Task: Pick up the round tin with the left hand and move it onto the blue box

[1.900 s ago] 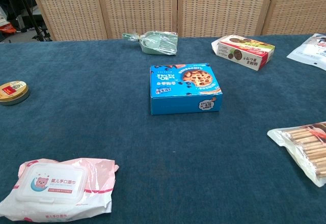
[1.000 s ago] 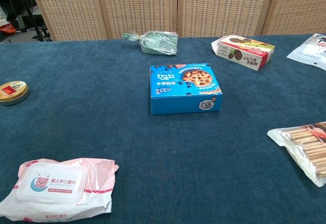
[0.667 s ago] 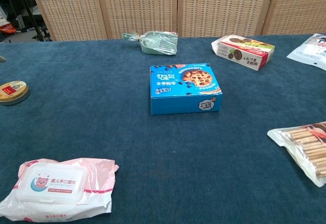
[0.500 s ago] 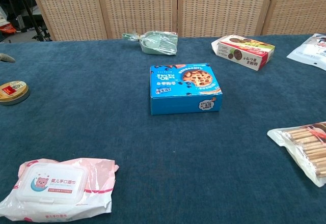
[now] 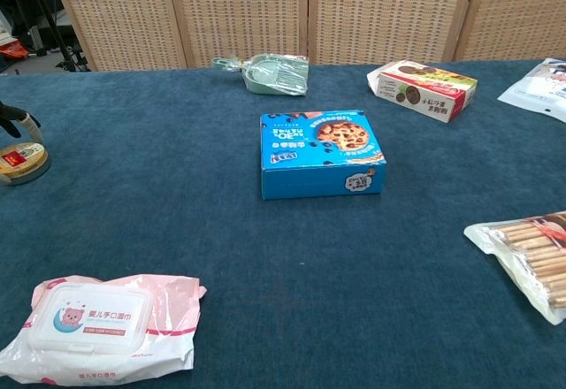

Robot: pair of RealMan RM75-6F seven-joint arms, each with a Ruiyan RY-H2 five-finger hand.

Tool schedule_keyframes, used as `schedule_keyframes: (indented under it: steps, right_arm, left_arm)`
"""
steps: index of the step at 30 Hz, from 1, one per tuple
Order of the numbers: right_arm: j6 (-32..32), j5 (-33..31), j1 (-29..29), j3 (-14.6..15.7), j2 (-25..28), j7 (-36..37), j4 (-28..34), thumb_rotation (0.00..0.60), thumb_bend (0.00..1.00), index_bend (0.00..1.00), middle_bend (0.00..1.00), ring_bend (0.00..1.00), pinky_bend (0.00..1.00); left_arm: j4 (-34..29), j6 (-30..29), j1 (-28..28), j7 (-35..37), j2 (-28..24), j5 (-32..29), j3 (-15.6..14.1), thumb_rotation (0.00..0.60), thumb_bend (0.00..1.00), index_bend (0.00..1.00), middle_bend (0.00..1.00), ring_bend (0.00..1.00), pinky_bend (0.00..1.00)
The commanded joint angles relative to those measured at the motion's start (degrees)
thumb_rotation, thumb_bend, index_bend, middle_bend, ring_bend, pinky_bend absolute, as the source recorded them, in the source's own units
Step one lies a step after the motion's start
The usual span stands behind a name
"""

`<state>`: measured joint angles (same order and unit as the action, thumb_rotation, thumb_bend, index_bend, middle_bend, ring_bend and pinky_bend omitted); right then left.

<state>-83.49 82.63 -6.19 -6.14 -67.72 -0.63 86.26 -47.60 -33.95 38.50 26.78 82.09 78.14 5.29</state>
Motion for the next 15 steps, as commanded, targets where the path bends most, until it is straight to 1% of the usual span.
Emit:
schedule_keyframes:
  steps: [1, 2, 4, 9, 12, 15]
  right_arm:
    - [0.0, 0.0, 0.0, 0.0, 0.1, 0.2, 0.0, 0.6, 0.0, 0.0, 0.0, 0.0, 0.0]
    - [0.0, 0.0, 0.0, 0.0, 0.1, 0.3, 0.0, 0.6, 0.0, 0.0, 0.0, 0.0, 0.0]
    - [0.0, 0.0, 0.0, 0.0, 0.1, 0.4, 0.0, 0.6, 0.0, 0.0, 0.0, 0.0, 0.0]
    - [-0.1, 0.1, 0.1, 0.0, 0.2, 0.5, 0.1, 0.6, 0.0, 0.0, 0.0, 0.0, 0.0]
    - [-0.2, 0.1, 0.1, 0.0, 0.3, 0.6, 0.3, 0.6, 0.0, 0.0, 0.0, 0.0, 0.0]
    - [-0.2, 0.0, 0.1, -0.1, 0.4, 0.7, 0.4, 0.6, 0.0, 0.0, 0.0, 0.0, 0.0]
  left_arm:
    - [0.1, -0.2, 0.0, 0.2, 0.2, -0.3, 0.2, 0.6, 0.19, 0.45, 0.26, 0.27, 0.44]
    - [0.2, -0.2, 0.0, 0.1, 0.3, -0.4, 0.2, 0.6, 0.21, 0.48, 0.28, 0.29, 0.45]
    - [0.2, -0.1, 0.0, 0.1, 0.3, -0.6, 0.2, 0.6, 0.23, 0.51, 0.3, 0.3, 0.46]
    - [-0.1, -0.9, -0.3, 0.7, 0.0, -1.0, 0.5, 0.6, 0.24, 0.51, 0.3, 0.3, 0.46]
    - [-2.6, -3.3, -0.7, 2.7, -1.6, -0.3, 1.1, 0.6, 0.24, 0.51, 0.3, 0.3, 0.46]
    - [-7.9, -8.2, -1.2, 4.7, -4.9, 1.8, 1.8, 0.6, 0.24, 0.51, 0.3, 0.3, 0.46]
